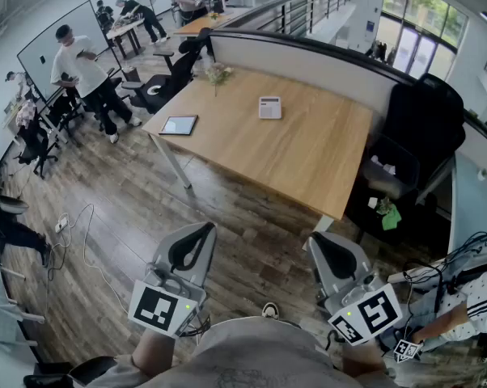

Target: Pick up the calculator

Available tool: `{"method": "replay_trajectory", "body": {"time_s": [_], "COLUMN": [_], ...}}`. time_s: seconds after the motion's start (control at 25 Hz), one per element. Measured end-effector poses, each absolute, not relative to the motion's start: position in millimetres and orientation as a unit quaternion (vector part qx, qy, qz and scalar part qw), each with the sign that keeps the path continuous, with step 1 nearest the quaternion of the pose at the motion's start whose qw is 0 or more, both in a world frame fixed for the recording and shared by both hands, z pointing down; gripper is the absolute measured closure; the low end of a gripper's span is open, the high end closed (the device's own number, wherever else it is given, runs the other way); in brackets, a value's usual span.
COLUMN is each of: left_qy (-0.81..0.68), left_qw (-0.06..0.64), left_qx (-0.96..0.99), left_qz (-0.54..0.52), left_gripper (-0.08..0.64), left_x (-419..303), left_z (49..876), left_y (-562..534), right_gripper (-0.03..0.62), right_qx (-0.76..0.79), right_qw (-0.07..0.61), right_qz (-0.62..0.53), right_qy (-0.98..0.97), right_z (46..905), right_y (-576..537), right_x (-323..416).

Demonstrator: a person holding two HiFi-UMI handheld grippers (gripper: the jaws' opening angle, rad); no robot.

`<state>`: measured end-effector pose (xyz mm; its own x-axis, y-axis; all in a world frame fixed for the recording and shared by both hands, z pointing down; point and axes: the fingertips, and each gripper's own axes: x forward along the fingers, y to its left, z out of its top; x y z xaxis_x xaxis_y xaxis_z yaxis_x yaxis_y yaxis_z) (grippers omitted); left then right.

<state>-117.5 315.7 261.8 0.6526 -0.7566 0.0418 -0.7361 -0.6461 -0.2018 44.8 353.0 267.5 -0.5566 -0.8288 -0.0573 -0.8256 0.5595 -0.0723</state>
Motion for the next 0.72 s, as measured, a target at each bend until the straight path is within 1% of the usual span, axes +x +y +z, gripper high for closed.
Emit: {"method": "replay_trajectory", "body": {"time_s": [0.24, 0.64, 0.68, 0.72], "left_qy": [0.421, 0.432, 0.44, 0.446], "left_qw": [0.077, 0.07, 0.068, 0.064], "left_qx": [-0.902, -0.898, -0.894, -0.891], "left_qz": [-0.058, -0.052, -0.051, -0.051], "left_gripper": [0.558, 0.558, 0.557, 0.551], "left_x": [-118, -109, -110, -111], "left_z": [259, 266, 267, 269], "left_y": [315, 316, 314, 312], "right_gripper": [0.578, 0.574, 0.559, 0.531], "right_qx": [-0.484, -0.49, -0.495, -0.5], "right_qw": [0.053, 0.063, 0.064, 0.064], "right_qz": [-0.033, -0.022, -0.022, -0.022], "right_qy": [0.873, 0.869, 0.866, 0.863], "right_z": [267, 268, 269, 271], "right_y": [352, 351, 350, 349], "right_x": [54, 64, 66, 68]}}
